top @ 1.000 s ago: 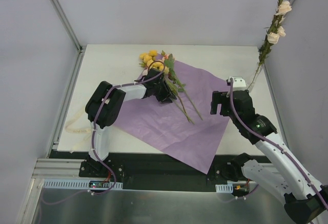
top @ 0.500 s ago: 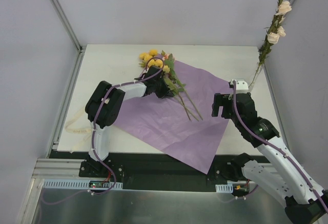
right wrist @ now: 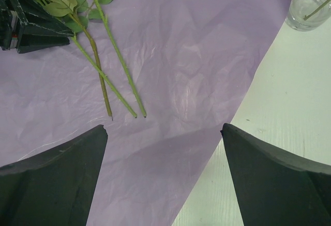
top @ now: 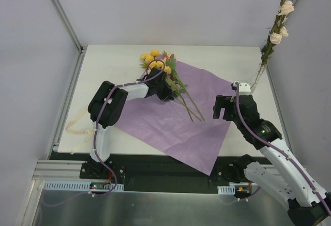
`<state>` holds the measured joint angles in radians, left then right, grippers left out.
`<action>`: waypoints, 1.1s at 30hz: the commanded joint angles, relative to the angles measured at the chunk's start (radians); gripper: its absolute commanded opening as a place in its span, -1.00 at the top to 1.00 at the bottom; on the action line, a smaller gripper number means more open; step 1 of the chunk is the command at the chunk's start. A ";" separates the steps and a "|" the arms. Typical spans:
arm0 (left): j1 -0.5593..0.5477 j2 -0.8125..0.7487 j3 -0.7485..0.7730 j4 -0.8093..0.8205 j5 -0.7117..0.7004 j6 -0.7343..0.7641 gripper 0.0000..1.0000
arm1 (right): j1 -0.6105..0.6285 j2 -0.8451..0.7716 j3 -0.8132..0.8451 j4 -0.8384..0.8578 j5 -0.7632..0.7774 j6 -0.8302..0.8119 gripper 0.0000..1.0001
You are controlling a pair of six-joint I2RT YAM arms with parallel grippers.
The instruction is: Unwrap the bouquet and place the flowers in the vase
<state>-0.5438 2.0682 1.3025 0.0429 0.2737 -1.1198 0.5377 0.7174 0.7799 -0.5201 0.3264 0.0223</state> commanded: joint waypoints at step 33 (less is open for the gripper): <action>-0.036 0.038 -0.016 0.268 -0.010 -0.040 0.95 | 0.002 -0.004 -0.022 0.018 -0.033 0.018 -0.93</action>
<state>-0.5709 2.1231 1.2919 0.2684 0.2764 -1.1942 0.5377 0.7444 0.7544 -0.5037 0.2935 0.0235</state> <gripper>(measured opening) 0.127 0.963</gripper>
